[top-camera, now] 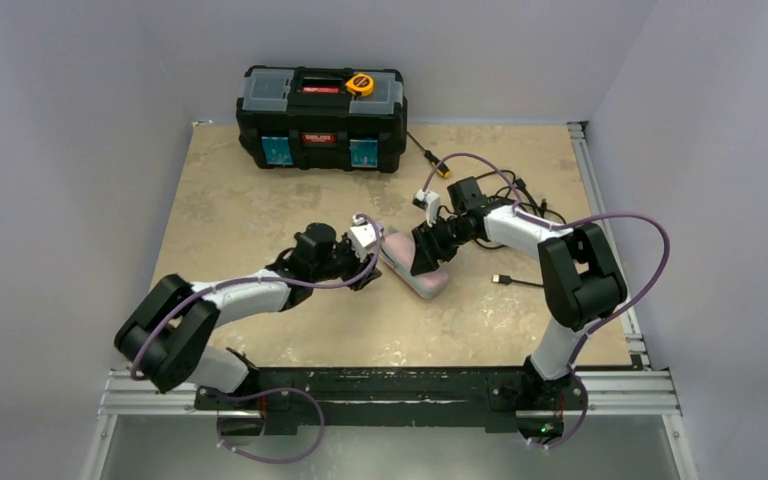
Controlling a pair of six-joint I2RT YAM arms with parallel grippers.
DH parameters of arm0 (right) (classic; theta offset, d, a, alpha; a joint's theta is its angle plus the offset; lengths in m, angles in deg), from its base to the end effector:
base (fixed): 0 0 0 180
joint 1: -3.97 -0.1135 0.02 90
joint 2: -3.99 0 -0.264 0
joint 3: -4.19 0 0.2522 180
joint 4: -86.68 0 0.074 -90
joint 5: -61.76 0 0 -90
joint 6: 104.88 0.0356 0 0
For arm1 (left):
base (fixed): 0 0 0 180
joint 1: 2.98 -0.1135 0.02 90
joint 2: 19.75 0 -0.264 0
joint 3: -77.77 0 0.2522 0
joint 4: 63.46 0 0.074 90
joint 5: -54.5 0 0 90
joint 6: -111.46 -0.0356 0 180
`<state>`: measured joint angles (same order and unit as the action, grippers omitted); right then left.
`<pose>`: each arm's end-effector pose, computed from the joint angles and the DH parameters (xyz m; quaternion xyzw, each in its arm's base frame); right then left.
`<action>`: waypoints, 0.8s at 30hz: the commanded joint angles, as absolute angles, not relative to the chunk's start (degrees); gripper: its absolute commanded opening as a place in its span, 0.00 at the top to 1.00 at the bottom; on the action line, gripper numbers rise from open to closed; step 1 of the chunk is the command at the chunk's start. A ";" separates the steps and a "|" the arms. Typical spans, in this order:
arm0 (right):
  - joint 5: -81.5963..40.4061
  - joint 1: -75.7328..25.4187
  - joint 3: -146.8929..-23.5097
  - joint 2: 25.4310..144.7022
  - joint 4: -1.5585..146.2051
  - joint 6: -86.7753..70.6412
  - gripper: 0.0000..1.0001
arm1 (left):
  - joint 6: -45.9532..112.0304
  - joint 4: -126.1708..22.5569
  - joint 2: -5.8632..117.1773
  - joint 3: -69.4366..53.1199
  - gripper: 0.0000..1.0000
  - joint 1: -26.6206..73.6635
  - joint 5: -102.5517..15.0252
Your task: Open the umbrella
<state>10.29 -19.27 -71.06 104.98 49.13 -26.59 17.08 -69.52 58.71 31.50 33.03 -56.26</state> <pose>0.3067 0.1558 0.1721 -0.3485 0.8532 0.3413 0.1847 0.2166 -0.1730 0.1906 0.3776 0.7505 -0.2889 0.4589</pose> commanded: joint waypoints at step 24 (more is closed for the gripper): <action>11.12 -20.13 -68.41 105.78 51.15 -21.88 1.00 | 14.67 -81.86 72.48 24.67 0.64 38.34 -55.97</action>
